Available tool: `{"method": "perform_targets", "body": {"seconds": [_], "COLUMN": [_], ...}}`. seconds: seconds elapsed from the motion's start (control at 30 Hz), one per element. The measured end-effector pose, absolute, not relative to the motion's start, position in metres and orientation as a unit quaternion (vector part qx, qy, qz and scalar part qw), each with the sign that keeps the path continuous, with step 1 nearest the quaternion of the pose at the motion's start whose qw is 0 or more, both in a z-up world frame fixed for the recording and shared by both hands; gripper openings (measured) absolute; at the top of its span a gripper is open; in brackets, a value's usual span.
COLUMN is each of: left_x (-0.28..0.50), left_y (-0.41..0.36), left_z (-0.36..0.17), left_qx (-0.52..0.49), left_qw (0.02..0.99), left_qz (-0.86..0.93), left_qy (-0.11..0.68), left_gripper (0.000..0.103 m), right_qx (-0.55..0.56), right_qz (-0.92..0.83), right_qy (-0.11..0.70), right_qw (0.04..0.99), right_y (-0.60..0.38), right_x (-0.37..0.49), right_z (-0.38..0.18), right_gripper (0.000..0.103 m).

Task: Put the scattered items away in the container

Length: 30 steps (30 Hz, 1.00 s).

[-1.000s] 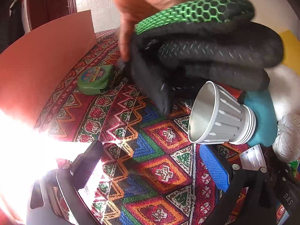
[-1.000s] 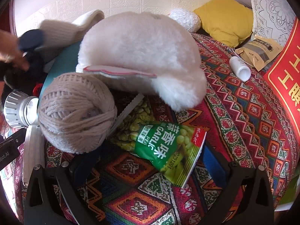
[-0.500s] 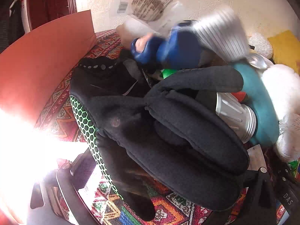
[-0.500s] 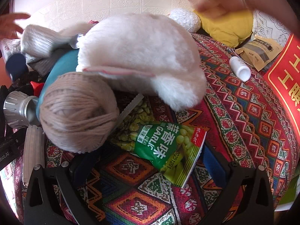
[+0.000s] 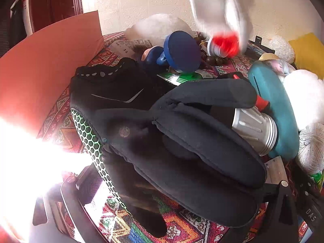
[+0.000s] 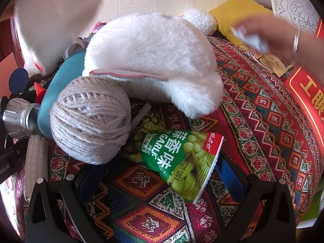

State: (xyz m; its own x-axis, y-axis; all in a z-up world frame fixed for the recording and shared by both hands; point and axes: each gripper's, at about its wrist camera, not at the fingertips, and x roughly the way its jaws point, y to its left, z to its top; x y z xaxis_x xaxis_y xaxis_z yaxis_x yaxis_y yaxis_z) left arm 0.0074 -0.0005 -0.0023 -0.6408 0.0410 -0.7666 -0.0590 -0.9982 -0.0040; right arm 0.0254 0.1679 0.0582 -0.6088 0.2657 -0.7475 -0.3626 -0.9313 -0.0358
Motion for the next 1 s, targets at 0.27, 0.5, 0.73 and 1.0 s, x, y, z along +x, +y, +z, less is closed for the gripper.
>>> {"method": "perform_targets", "body": {"seconds": [0.27, 0.5, 0.73, 1.0], "left_x": [0.0067, 0.0071, 0.0071, 0.0068], "left_y": [-0.0010, -0.0019, -0.0015, -0.0011], "left_z": [-0.0019, -0.0026, -0.0026, -0.0026], "left_qx": [-0.423, -0.423, -0.423, -0.423], "left_qw": [0.028, 0.028, 0.028, 0.027], "left_qz": [0.906, 0.906, 0.906, 0.906], "left_qy": [0.011, 0.011, 0.011, 0.010], "left_gripper": [0.103, 0.103, 0.103, 0.103], "right_qx": [-0.405, -0.406, -0.406, -0.406], "right_qz": [0.895, 0.895, 0.895, 0.895], "right_qy": [0.059, 0.059, 0.060, 0.060], "right_qw": [0.176, 0.176, 0.175, 0.175], "right_y": [0.1680, 0.1691, 0.1721, 0.1719], "right_x": [0.0257, 0.0251, 0.0244, 0.0256], "right_z": [0.0578, 0.0577, 0.0575, 0.0571], "right_gripper": [0.102, 0.102, 0.102, 0.102]}}
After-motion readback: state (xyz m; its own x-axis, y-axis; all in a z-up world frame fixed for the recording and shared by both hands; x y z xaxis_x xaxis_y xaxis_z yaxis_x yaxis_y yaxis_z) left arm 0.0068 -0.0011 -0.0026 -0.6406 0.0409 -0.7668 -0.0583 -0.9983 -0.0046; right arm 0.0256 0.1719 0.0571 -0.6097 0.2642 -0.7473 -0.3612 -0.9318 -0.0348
